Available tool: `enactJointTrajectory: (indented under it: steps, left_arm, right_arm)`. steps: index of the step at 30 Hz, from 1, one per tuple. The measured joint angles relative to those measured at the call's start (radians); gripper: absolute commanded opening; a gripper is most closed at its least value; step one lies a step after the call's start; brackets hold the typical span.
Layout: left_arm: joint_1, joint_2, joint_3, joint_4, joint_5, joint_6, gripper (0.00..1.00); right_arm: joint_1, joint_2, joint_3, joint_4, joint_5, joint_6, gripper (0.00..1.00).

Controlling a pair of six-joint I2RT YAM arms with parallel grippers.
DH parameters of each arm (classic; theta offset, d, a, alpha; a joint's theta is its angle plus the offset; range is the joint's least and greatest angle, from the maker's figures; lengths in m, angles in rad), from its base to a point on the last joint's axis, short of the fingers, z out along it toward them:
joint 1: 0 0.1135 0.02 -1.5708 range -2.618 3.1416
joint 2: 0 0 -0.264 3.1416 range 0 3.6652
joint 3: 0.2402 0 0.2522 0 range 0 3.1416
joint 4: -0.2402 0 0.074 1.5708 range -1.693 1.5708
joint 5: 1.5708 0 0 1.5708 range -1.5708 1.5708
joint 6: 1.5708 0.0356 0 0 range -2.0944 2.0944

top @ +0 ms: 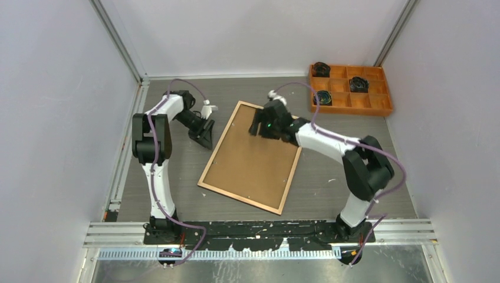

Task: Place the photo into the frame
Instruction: Install the photo frame item at the center of the board, then turn over the photo frame at the center of the board.

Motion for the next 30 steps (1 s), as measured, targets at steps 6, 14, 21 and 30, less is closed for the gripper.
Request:
enactJointTrajectory:
  steps: [6,14,21,30]
  left_arm:
    - [0.045,-0.152,-0.017,-0.044,-0.034,0.028,0.64]
    - [0.047,-0.47,-0.232,-0.093,-0.04,0.095,0.76]
    - [0.047,-0.659,-0.432,-0.121,-0.043,0.17,0.78]
    - [0.047,-0.816,-0.507,-0.122,-0.048,0.232,0.79]
  right_arm:
    - [0.382,-0.249,-0.136,-0.071,-0.009,-0.16,0.69]
    - [0.646,-0.254,-0.235,-0.173,0.069,-0.219,0.64]
    - [0.739,-0.154,-0.237,-0.183,0.146,-0.255,0.59]
    - [0.775,-0.076,-0.228,-0.18,0.273,-0.29,0.52]
